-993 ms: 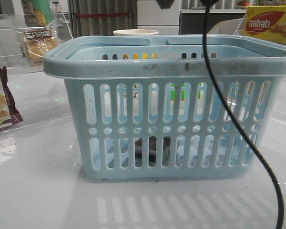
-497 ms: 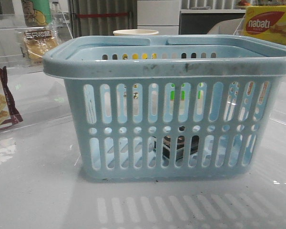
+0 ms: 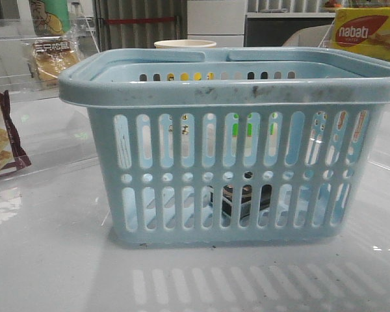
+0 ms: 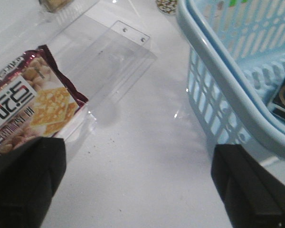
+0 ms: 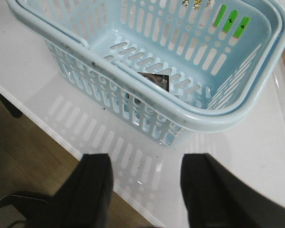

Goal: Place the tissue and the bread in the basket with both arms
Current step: 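Reach the left gripper to the wrapped bread packet and grasp it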

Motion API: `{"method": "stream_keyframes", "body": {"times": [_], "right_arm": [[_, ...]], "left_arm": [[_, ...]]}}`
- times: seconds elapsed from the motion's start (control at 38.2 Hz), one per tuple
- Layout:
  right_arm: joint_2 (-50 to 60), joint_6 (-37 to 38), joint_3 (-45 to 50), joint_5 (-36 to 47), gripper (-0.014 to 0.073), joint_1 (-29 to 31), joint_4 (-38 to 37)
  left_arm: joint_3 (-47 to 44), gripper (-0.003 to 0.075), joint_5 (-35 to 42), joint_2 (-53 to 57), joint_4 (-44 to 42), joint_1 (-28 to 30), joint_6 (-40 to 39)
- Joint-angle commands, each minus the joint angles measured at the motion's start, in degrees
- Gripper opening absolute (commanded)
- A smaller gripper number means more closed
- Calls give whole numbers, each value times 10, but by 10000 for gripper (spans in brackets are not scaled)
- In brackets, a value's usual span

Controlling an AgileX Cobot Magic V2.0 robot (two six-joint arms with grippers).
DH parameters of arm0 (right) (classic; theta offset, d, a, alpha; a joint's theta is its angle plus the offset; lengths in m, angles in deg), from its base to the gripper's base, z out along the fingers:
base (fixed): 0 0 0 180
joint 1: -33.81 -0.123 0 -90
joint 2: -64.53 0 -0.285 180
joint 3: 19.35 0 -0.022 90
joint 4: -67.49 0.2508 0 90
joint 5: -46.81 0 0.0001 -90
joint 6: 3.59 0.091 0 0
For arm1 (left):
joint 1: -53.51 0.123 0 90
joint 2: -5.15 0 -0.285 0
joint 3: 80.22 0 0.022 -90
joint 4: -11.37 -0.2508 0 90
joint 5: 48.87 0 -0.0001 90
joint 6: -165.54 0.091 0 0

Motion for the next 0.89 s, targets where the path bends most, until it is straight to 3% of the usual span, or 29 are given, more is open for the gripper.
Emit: {"method": "stream_keyframes", "body": {"times": [0.0, 0.26, 0.47, 0.63, 0.86], "right_arm": [[2, 3, -14, 35, 444, 0, -16], [2, 3, -14, 35, 444, 0, -16], [2, 3, -14, 35, 444, 0, -16], [2, 3, -14, 35, 444, 0, -16], [2, 3, -14, 35, 444, 0, -16]], "left_arm": [[71, 668, 46, -57, 0, 29, -1], [234, 666, 116, -258, 13, 104, -1], [362, 666, 175, -403, 17, 108, -1], [453, 666, 190, -504, -31, 109, -1], [503, 666, 206, -572, -40, 110, -1]]}}
